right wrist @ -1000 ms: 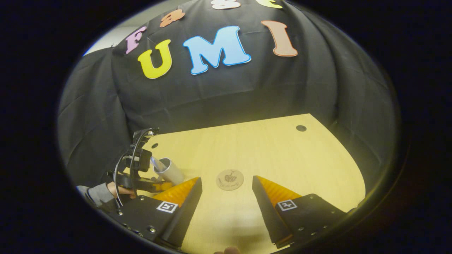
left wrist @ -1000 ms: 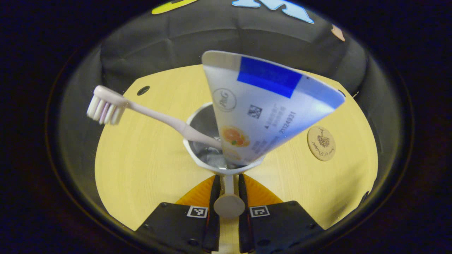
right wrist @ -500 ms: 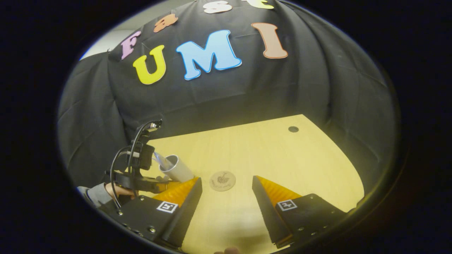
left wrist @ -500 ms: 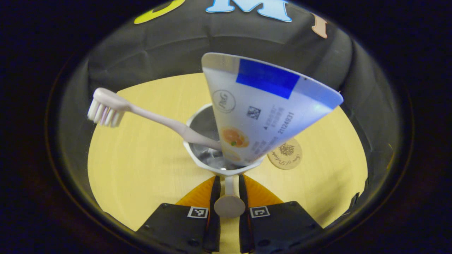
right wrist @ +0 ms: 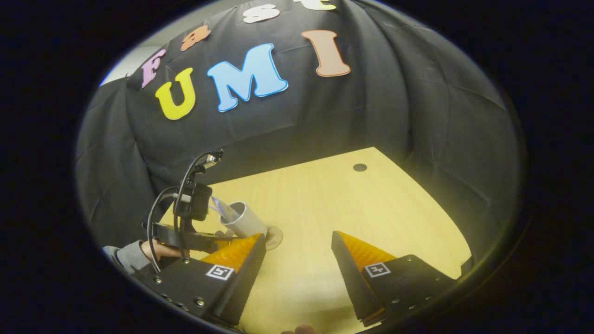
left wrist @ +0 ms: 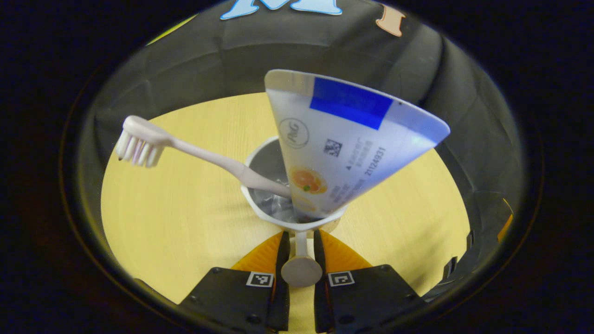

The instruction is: Put the toothbrush and toothpaste on the desktop into the cup, then pick up the cup and place it on the coaster on the desktop.

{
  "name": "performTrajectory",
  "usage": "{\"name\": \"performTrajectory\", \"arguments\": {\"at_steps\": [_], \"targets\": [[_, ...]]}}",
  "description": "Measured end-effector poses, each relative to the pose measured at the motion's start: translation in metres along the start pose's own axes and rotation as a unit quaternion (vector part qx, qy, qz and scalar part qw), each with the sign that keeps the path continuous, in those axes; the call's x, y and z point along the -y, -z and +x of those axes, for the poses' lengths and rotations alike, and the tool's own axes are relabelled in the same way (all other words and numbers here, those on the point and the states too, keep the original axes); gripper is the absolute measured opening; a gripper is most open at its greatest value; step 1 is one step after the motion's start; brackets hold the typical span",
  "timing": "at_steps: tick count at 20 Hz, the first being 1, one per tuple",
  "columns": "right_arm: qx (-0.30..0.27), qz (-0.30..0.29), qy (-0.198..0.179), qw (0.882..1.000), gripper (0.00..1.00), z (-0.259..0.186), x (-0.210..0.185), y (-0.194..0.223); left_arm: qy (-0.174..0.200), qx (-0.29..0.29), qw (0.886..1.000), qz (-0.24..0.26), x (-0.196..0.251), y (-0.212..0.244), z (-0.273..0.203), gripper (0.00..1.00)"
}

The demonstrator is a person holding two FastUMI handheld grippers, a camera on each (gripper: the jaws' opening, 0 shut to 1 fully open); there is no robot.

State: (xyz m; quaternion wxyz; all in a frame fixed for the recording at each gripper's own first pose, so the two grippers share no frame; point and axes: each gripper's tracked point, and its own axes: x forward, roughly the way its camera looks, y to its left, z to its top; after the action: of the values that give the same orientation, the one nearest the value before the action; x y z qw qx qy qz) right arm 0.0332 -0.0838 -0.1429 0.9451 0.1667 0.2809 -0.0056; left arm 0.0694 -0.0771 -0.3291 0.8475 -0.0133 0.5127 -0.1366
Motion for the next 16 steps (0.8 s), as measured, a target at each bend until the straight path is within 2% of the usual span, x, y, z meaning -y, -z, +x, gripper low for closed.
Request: {"name": "performTrajectory", "arguments": {"at_steps": [3, 9, 10, 11, 13, 14, 16], "targets": [[0.000, 0.006, 0.004, 1.000, 0.84, 0.000, 0.007, 0.001, -0.003, -0.017, 1.000, 0.006, 0.005, 0.003, 0.011, 0.28], [-0.001, 0.011, 0.005, 1.000, 0.87, 0.000, 0.013, 0.000, -0.016, -0.032, 0.999, 0.017, 0.014, 0.006, 0.025, 0.28], [-0.001, 0.012, 0.003, 1.000, 0.87, 0.000, 0.014, 0.000, -0.021, -0.034, 0.999, 0.018, 0.016, 0.005, 0.028, 0.34], [-0.002, 0.012, 0.001, 1.000, 0.87, -0.001, 0.014, 0.000, -0.024, -0.036, 0.999, 0.020, 0.017, 0.005, 0.029, 0.28], [-0.002, 0.010, -0.001, 1.000, 0.87, 0.000, 0.017, 0.001, -0.030, -0.038, 0.999, 0.024, 0.019, 0.005, 0.033, 0.29], [-0.003, 0.009, -0.003, 1.000, 0.84, 0.000, 0.018, 0.001, -0.031, -0.038, 0.999, 0.021, 0.021, 0.005, 0.036, 0.32], [-0.006, 0.003, -0.006, 1.000, 0.87, 0.000, 0.020, 0.001, -0.031, -0.030, 0.999, 0.008, 0.022, 0.004, 0.032, 0.44]]}}
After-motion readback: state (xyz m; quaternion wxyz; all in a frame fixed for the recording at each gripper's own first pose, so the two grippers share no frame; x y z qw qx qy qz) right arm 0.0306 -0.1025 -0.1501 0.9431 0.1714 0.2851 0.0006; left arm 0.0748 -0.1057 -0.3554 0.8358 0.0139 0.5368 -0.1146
